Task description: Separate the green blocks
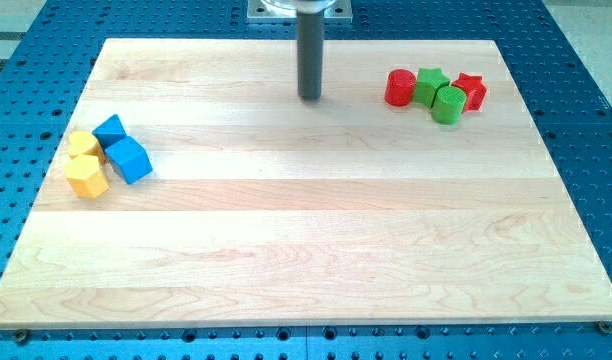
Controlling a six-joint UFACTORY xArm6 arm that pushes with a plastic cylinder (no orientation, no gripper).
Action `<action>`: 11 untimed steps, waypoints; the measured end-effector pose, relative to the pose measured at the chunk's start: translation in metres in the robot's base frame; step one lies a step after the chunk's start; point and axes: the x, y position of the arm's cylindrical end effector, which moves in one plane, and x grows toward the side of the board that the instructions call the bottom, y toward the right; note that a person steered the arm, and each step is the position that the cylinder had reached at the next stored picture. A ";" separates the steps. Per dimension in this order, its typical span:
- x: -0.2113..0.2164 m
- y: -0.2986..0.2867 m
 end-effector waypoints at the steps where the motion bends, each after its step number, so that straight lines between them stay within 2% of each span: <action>1: -0.032 0.086; 2: -0.025 0.191; 3: -0.002 0.268; 5: 0.015 0.219; 7: 0.051 0.138; 8: 0.062 0.204; 9: 0.093 0.219; 10: 0.102 0.169; 11: 0.103 0.095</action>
